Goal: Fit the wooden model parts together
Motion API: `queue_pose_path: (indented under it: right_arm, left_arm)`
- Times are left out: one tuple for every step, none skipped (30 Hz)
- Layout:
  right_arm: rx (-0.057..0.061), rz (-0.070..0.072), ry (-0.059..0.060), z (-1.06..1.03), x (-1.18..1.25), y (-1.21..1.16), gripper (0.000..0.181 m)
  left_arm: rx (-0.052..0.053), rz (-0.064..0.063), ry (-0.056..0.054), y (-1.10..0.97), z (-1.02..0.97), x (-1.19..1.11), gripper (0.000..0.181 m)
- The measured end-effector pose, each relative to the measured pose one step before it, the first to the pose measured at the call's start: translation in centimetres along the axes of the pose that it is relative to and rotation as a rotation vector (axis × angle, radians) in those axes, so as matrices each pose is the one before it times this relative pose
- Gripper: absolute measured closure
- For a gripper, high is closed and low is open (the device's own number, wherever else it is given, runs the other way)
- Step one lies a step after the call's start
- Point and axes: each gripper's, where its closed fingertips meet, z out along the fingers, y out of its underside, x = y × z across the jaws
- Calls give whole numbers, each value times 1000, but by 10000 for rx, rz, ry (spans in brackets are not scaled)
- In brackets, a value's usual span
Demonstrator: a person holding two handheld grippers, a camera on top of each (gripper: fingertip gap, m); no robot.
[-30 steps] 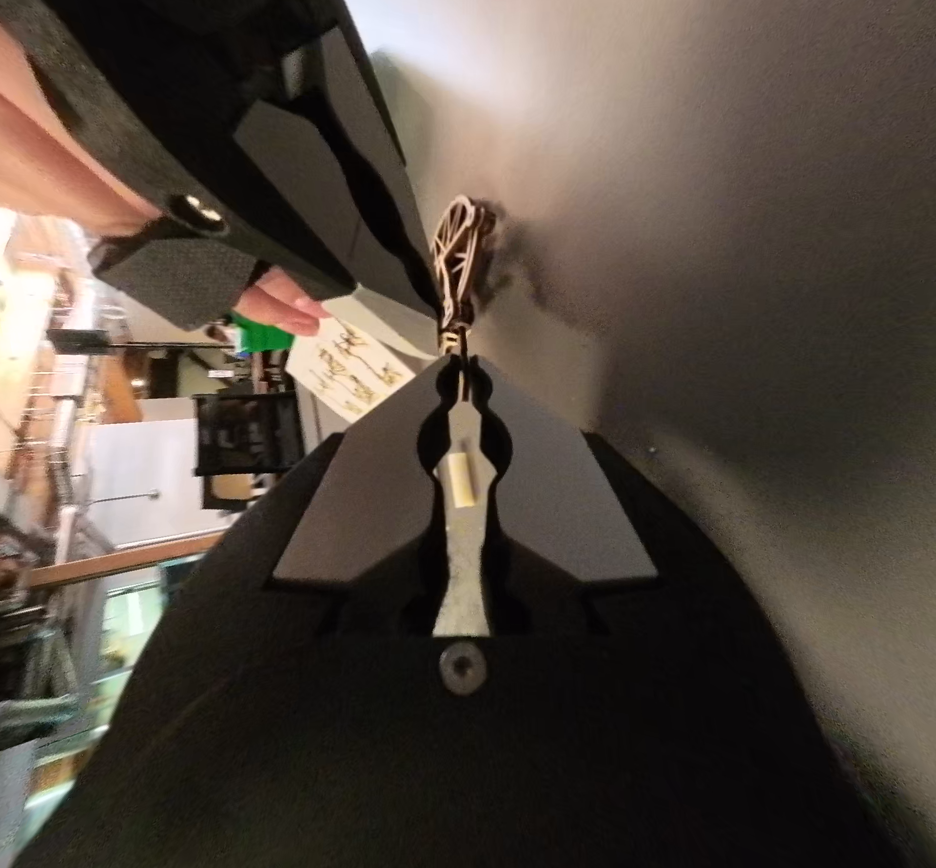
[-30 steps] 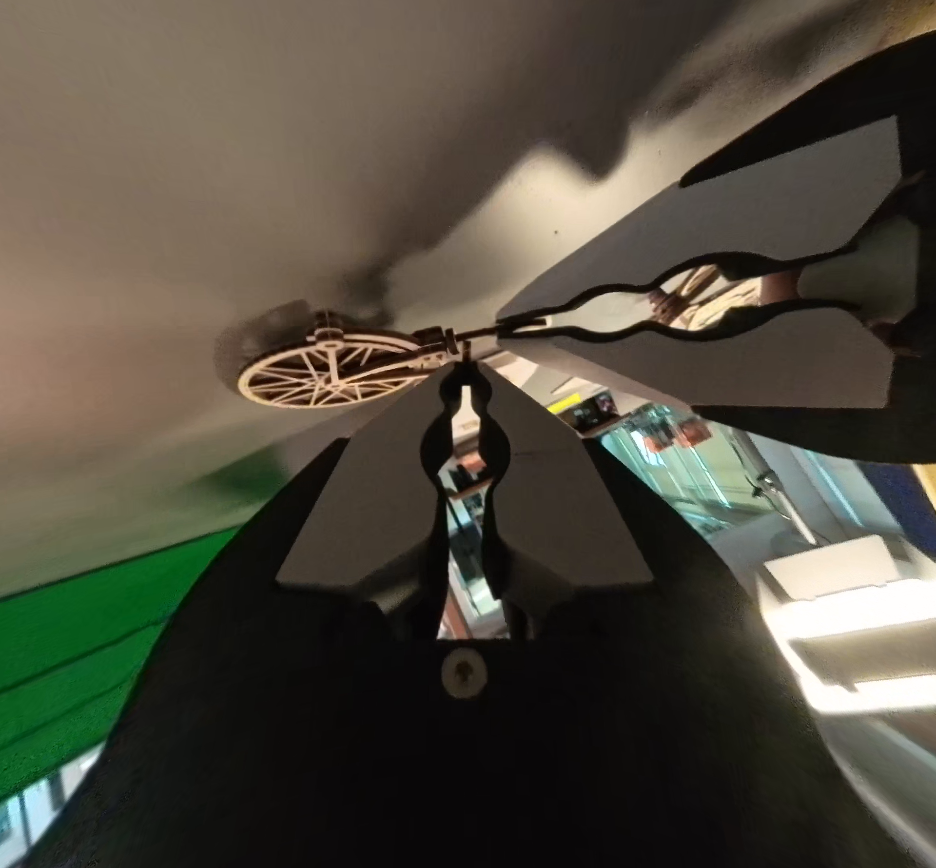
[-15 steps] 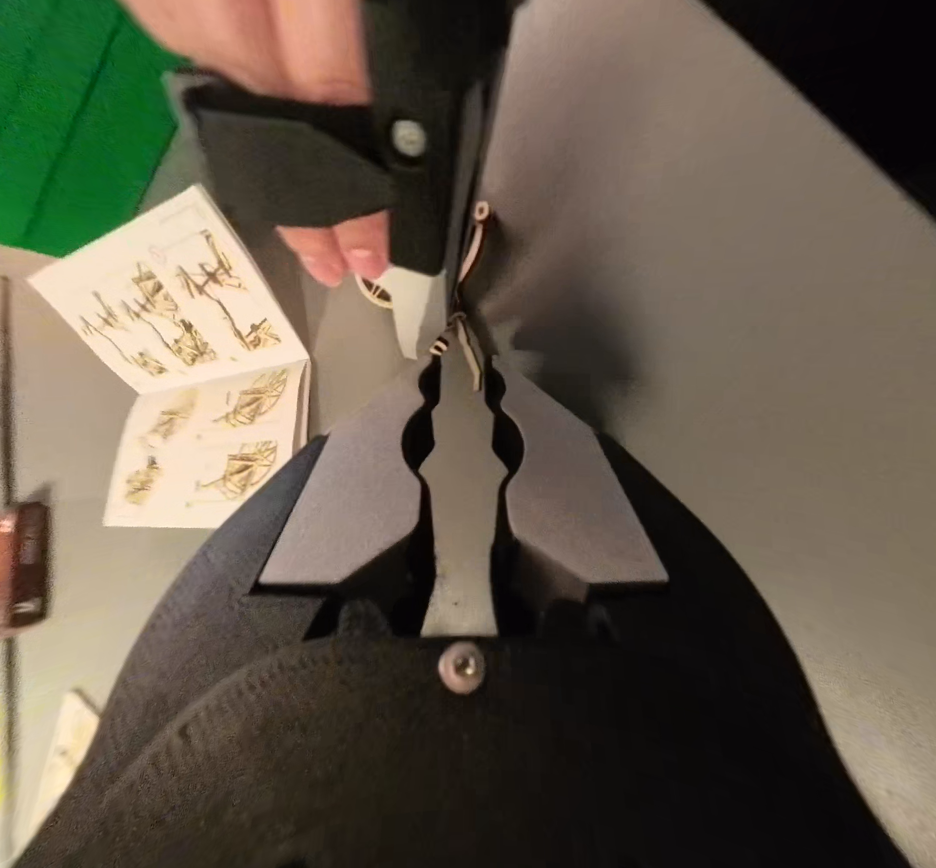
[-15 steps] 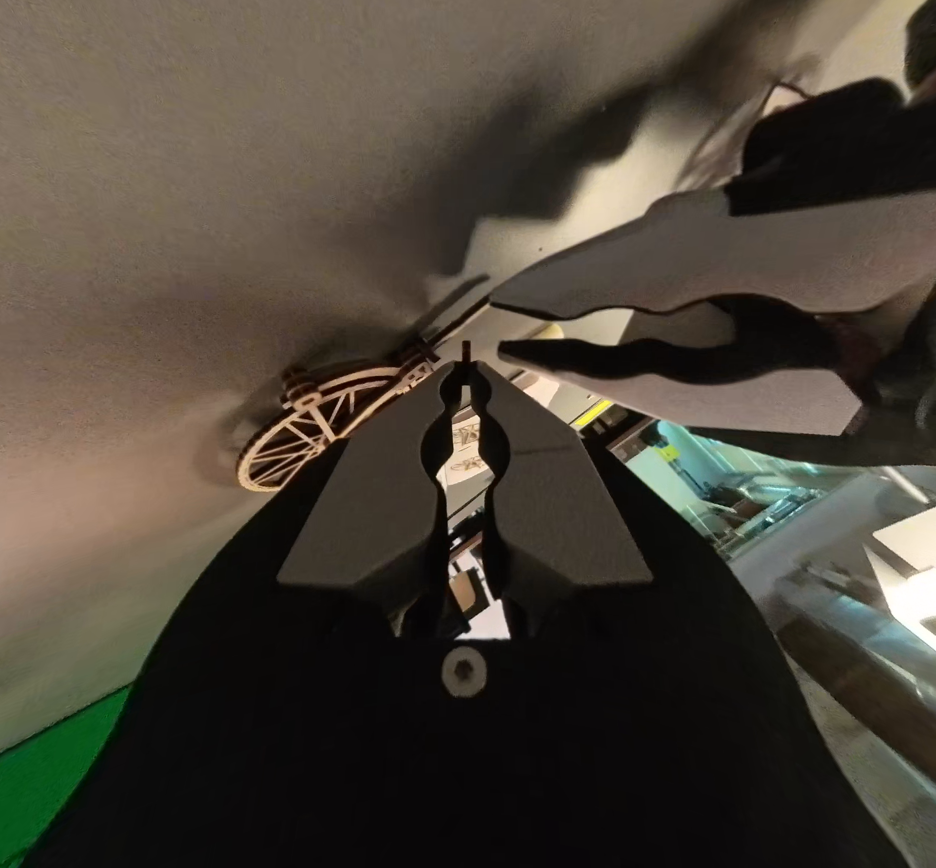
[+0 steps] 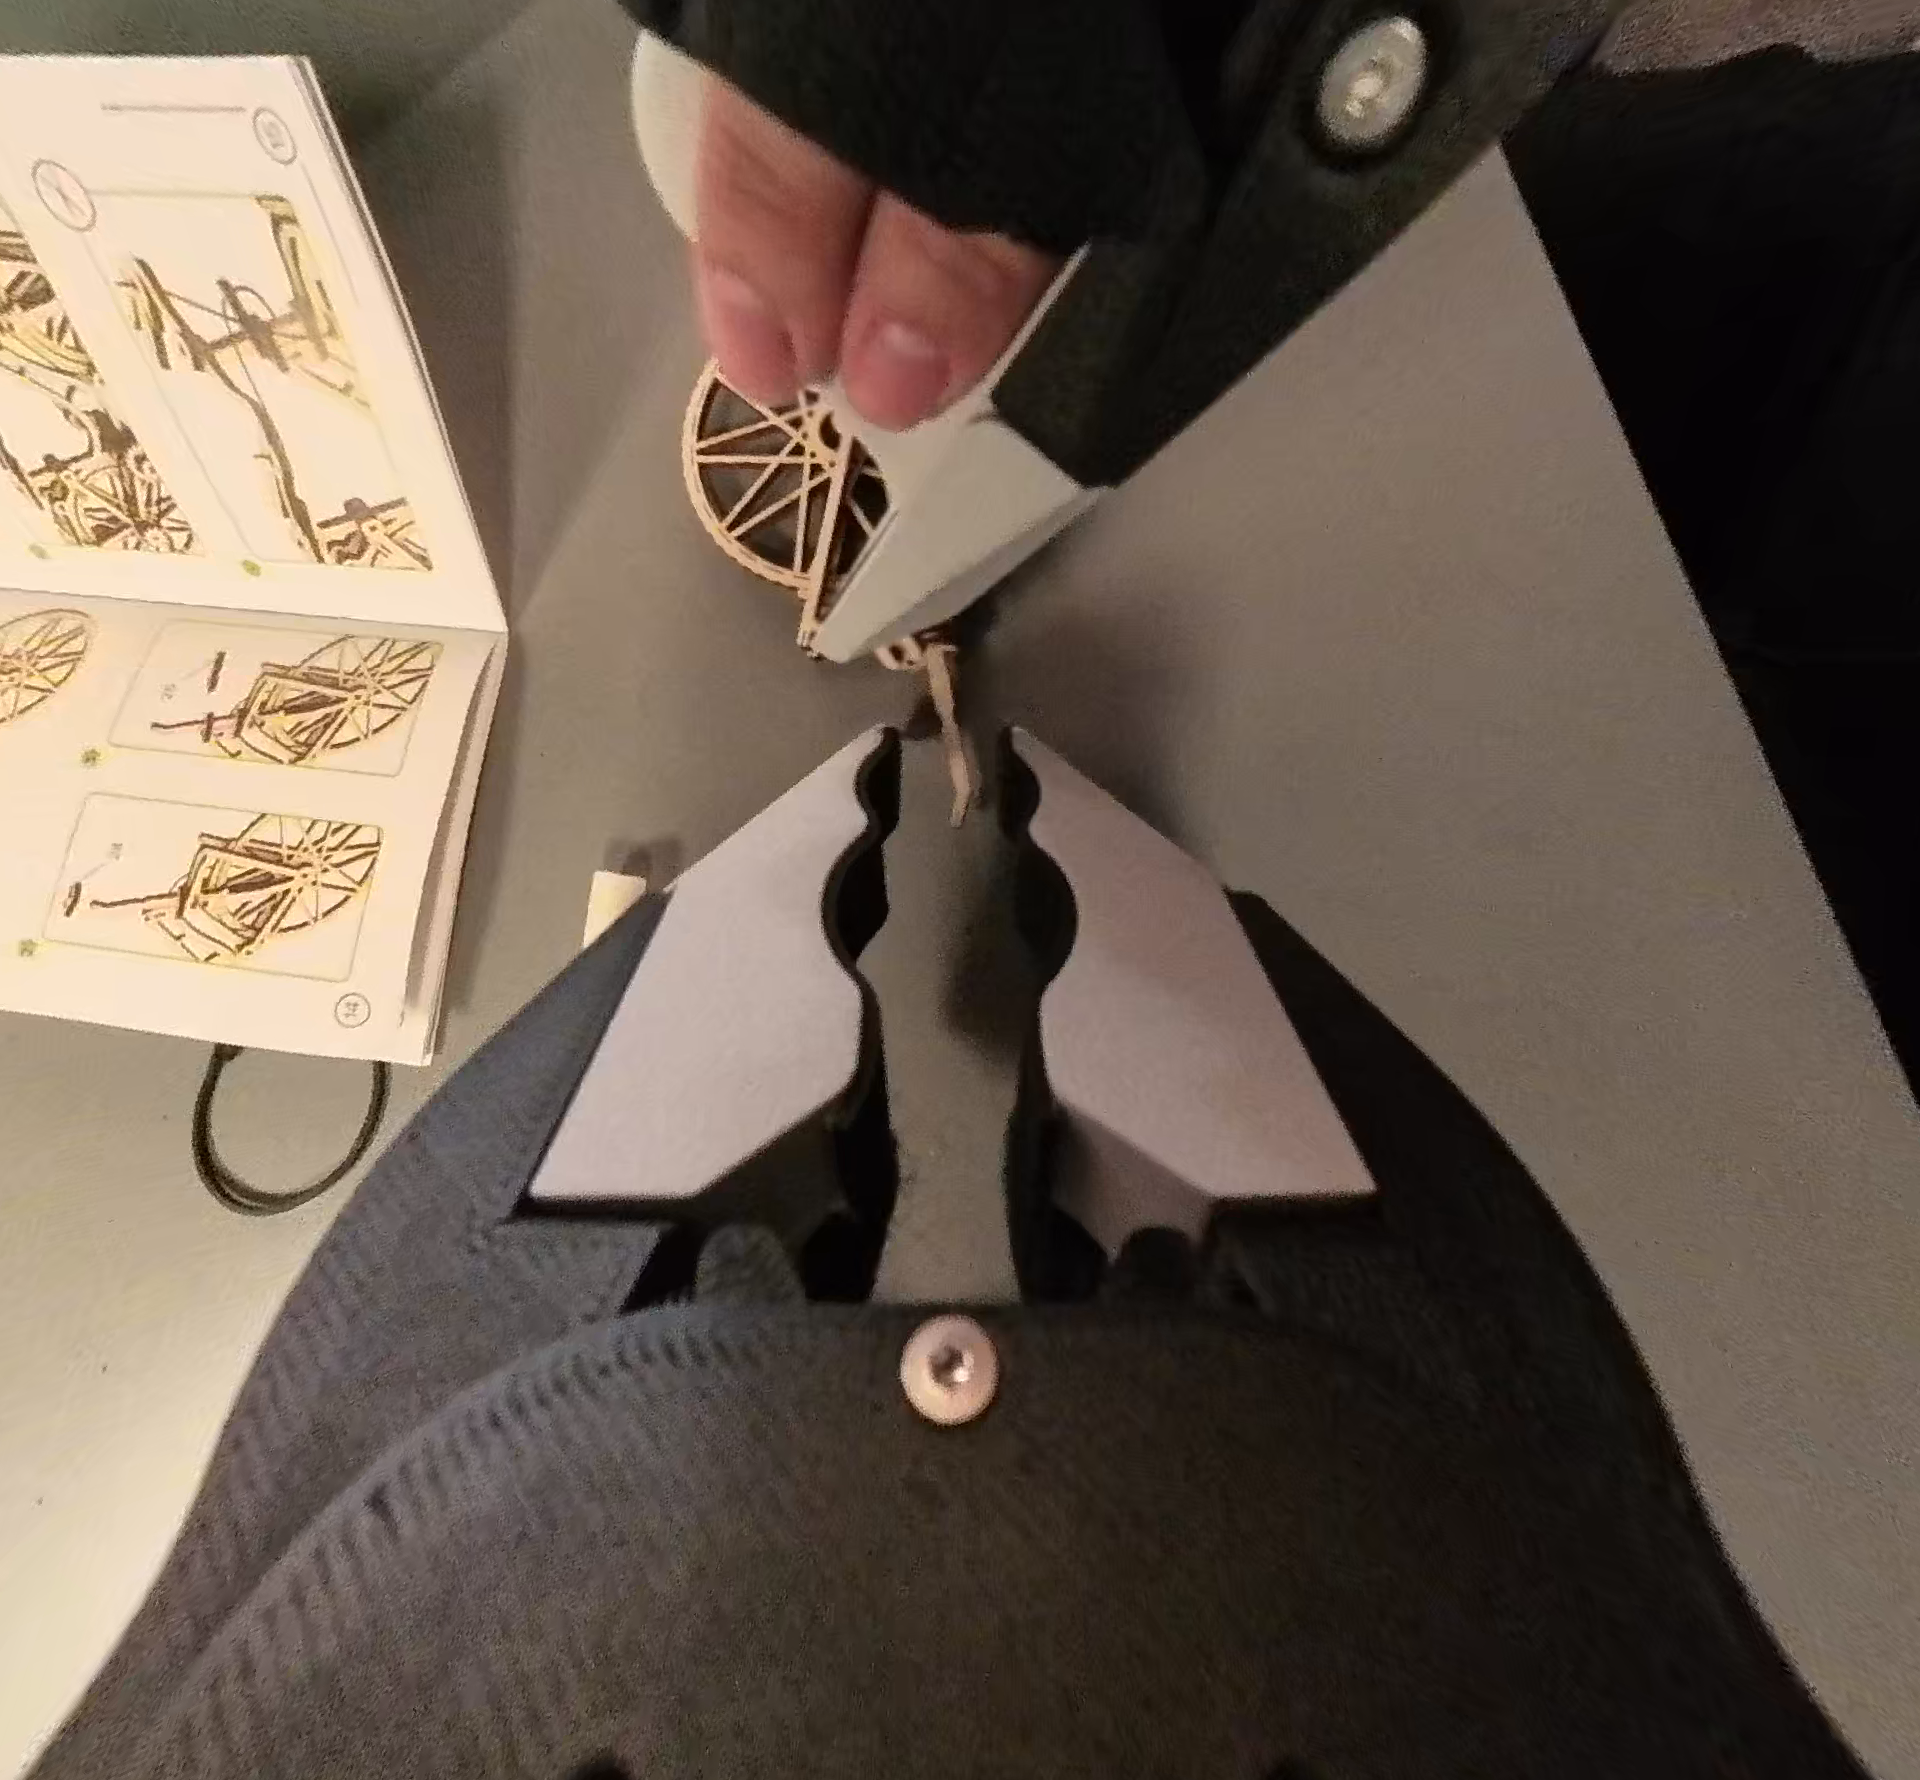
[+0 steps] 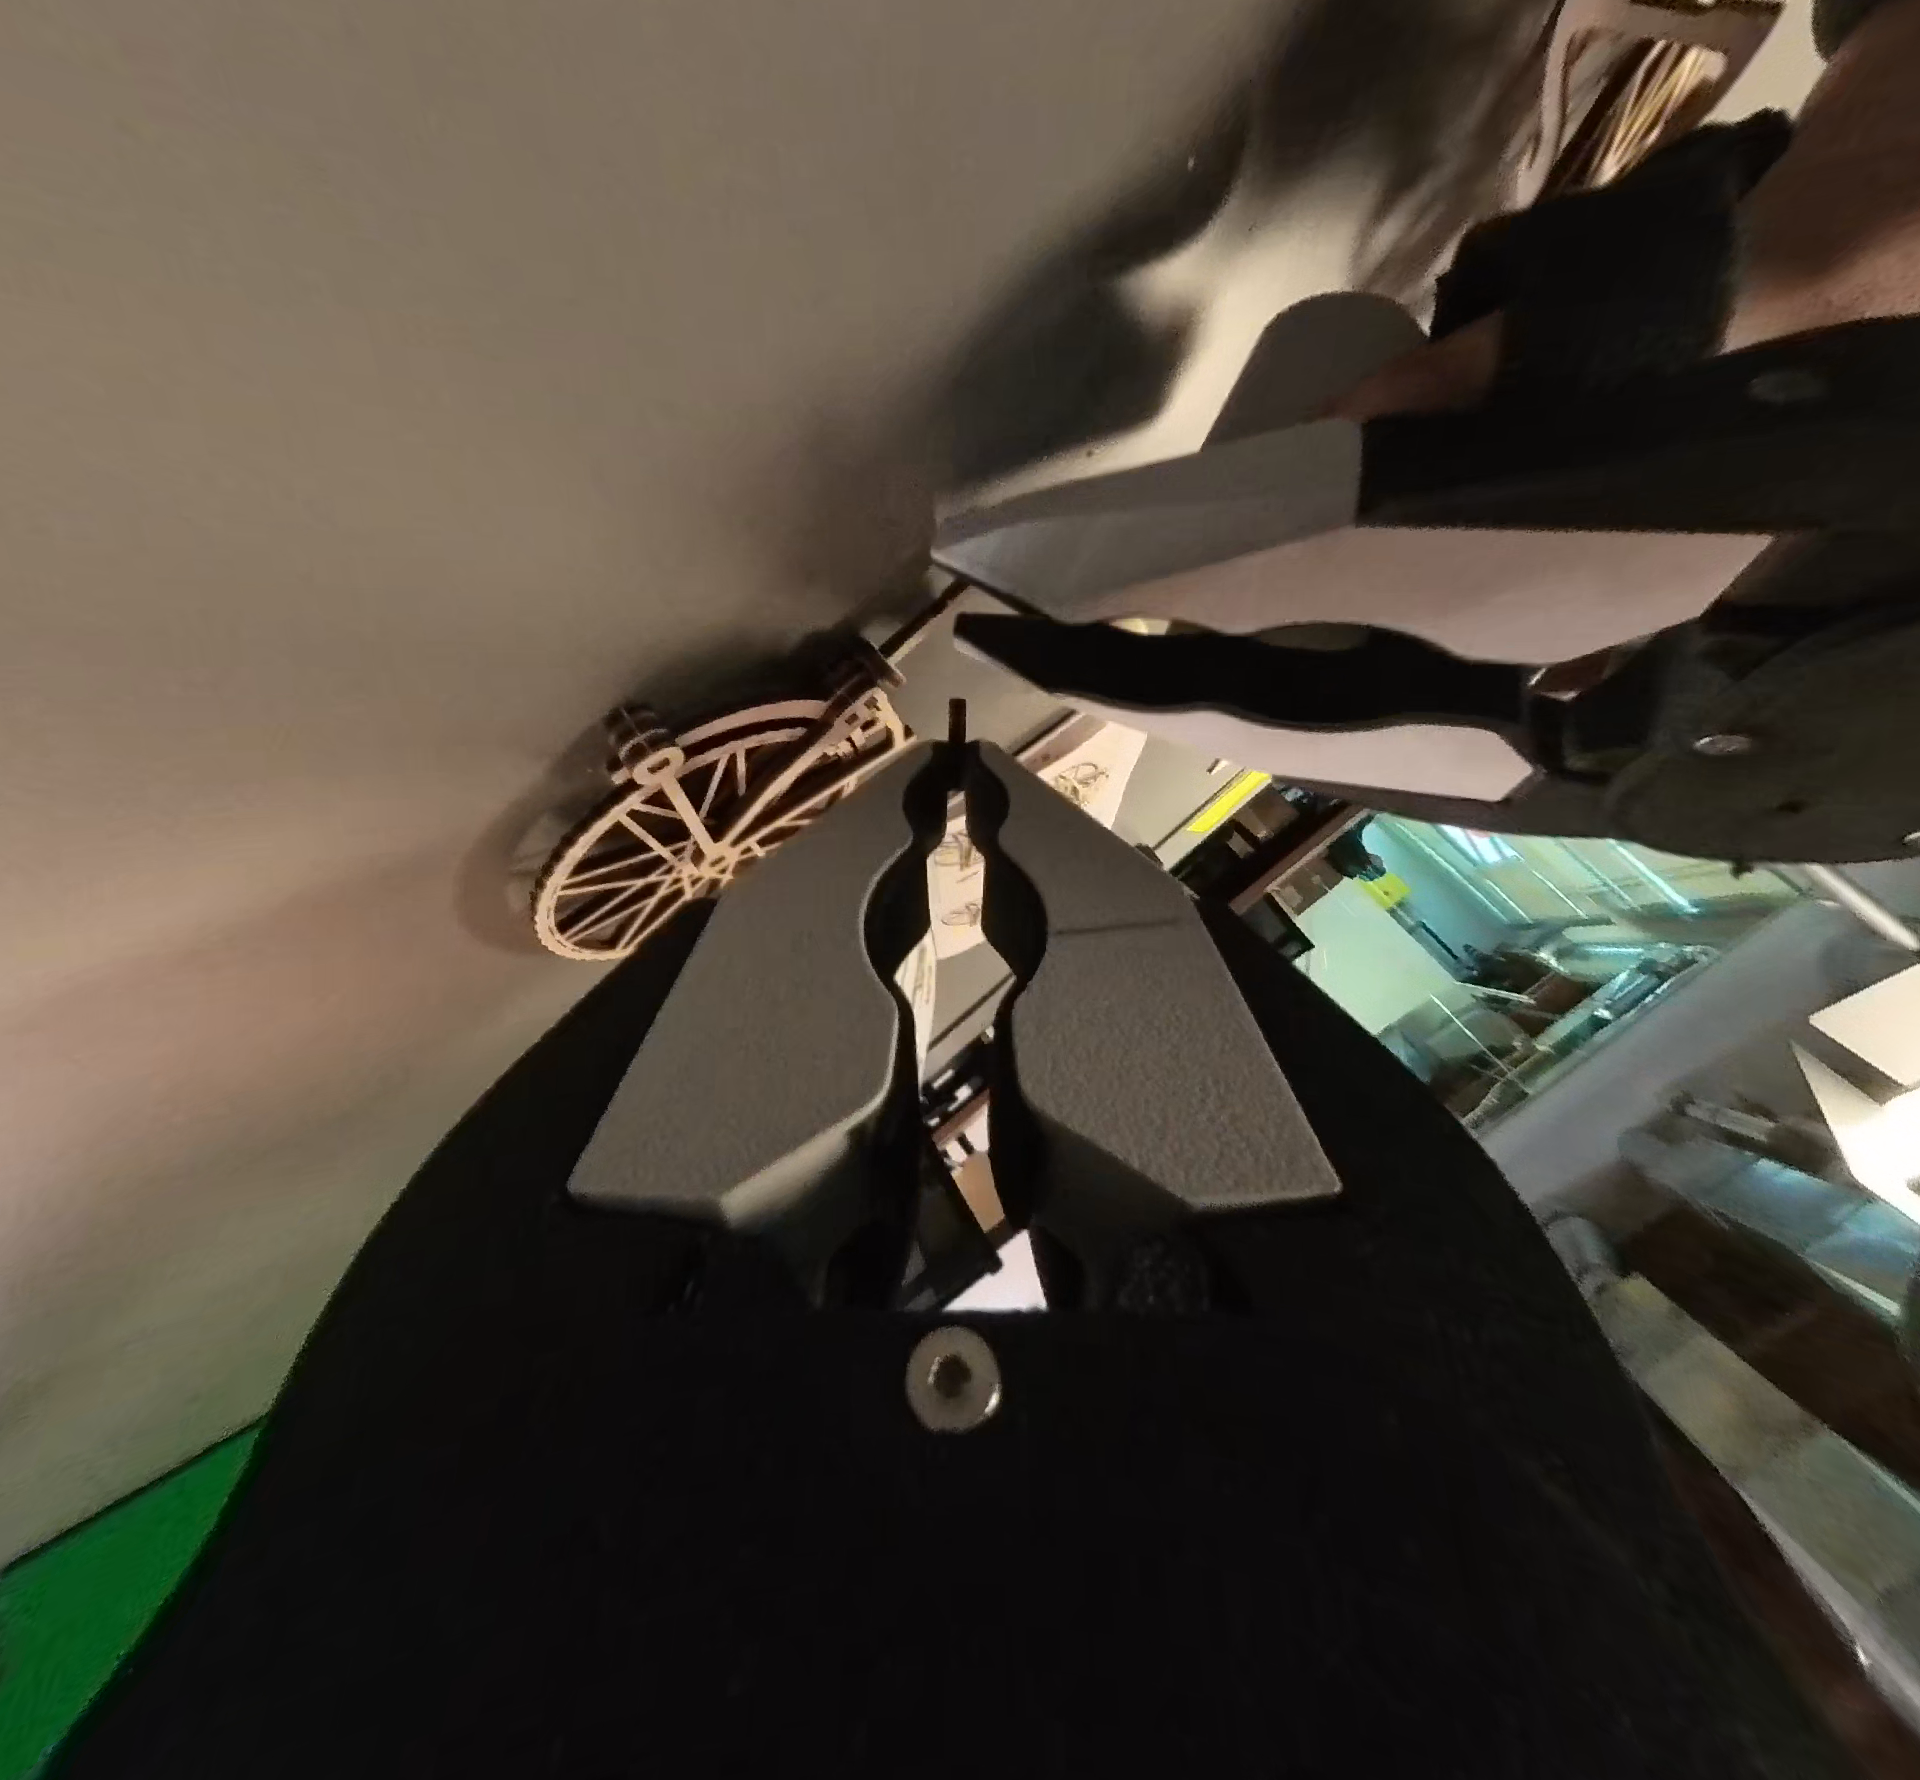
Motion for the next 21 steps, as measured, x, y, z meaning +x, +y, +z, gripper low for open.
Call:
queue_pose_path:
  right_arm:
    - [30,-24,-22,44,-75,-83,181]
    - [10,-52,-20,75,-79,-41,181]
    - [4,-92,-11,95,-76,-36,181]
    - [34,-118,-8,87,-55,-76,181]
    - [46,-116,-25,74,-72,-90,181]
    - [71,-104,-74,65,-126,-107,181]
    - [107,-78,-64,46,-101,-108,181]
    - [131,-77,-89,13,-97,-94,181]
    - [135,-83,-83,-24,1,-44,181]
    - [115,8,-155,-8,-12,29,181]
    - [159,78,-190,-21,-23,-21,181]
    - [214,62,-199,-56,11,-93,181]
    - [222,31,-207,-68,14,-117,181]
    - [241,30,-189,-90,84,-130,181]
    - [284,56,-190,-105,113,-147,181]
    - [325,146,-241,-101,82,-141,181]
    - [347,294,-271,-97,55,-134,181]
    - [357,382,-319,-104,-3,-119,181]
    - [305,331,-311,-105,-11,-65,181]
    - [214,265,-339,-81,-72,-17,181]
    - [165,219,-260,-48,11,-14,181]
  left_arm:
    - [-19,-53,33,-77,95,24,166]
    - [-9,-33,81,-88,104,132,168]
    - [-16,20,94,-58,84,210,174]
    - [-28,74,25,-15,59,152,177]
    - [-24,100,-77,10,5,26,178]
    - [-6,158,-28,6,-17,60,178]
    - [27,206,-18,7,-25,57,178]
    - [20,211,-42,41,-30,23,178]
    - [11,233,-46,37,-46,33,179]
    - [21,280,-67,35,-39,14,179]
    - [21,191,-78,36,-32,-3,179]
    - [23,205,-29,-2,-19,49,179]
    - [39,321,-83,14,-12,1,179]
    - [7,322,-205,63,-32,-159,179]
    - [25,369,-180,28,-34,-68,178]
    - [58,397,-104,-18,-42,50,178]
    - [73,351,-148,-20,-48,-49,178]
    - [52,220,-126,10,-33,-119,179]
    - [73,199,-10,-3,-14,-30,179]
    - [81,175,-30,18,-22,-141,179]
    - [56,98,-17,59,-16,-189,179]
